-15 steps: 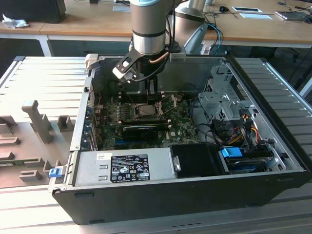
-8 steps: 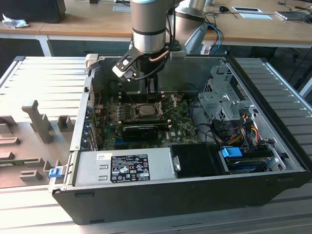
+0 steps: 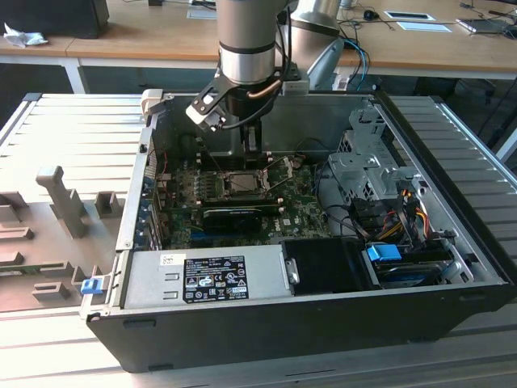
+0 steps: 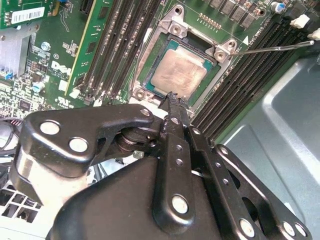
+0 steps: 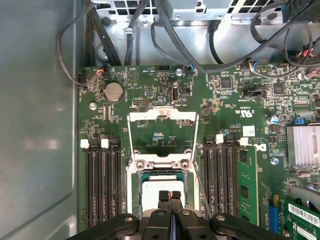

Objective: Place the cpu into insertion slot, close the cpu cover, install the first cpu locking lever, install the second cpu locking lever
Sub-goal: 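Close the cpu cover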

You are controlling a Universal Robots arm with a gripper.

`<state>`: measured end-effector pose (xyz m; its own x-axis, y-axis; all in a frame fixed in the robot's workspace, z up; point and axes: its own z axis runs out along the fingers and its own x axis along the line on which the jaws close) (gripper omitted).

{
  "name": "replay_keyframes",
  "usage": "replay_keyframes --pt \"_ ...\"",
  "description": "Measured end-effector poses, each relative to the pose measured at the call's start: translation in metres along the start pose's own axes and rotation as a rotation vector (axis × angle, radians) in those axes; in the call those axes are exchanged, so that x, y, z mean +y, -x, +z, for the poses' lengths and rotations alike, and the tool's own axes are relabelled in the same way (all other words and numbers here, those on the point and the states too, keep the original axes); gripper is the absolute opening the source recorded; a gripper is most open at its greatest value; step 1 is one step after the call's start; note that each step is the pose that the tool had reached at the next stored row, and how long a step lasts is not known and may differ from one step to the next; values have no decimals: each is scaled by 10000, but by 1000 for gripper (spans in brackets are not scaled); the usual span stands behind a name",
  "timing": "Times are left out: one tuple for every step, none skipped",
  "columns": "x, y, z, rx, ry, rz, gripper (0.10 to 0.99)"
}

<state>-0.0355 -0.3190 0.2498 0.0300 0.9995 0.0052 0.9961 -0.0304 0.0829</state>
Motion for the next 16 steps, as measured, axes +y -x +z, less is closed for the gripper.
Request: replay_keyframes --pt "2 0 -5 1 0 -1 106" --pt "5 -1 -6 3 1 -3 106" --pt "8 -1 -7 3 1 -1 106" --pt "14 0 -8 1 0 0 106" --pt "29 -1 -9 -1 0 -1 106" --pt "35 0 -14 -3 -2 -1 106" --pt "38 -1 -38 1 0 0 106" --pt "40 -1 -61 0 -1 0 106" --pt "41 -1 -84 -1 -1 0 106" --pt "44 -1 -103 0 0 1 106" --pt "46 -2 -108 1 0 0 106" --pt "54 -2 -106 3 1 -1 106" --pt "59 -2 -107 2 0 0 106" --pt "62 -2 -107 0 -1 -1 106" --pt "71 -3 -106 -3 0 0 106" --pt "101 -3 -104 -6 -1 0 106"
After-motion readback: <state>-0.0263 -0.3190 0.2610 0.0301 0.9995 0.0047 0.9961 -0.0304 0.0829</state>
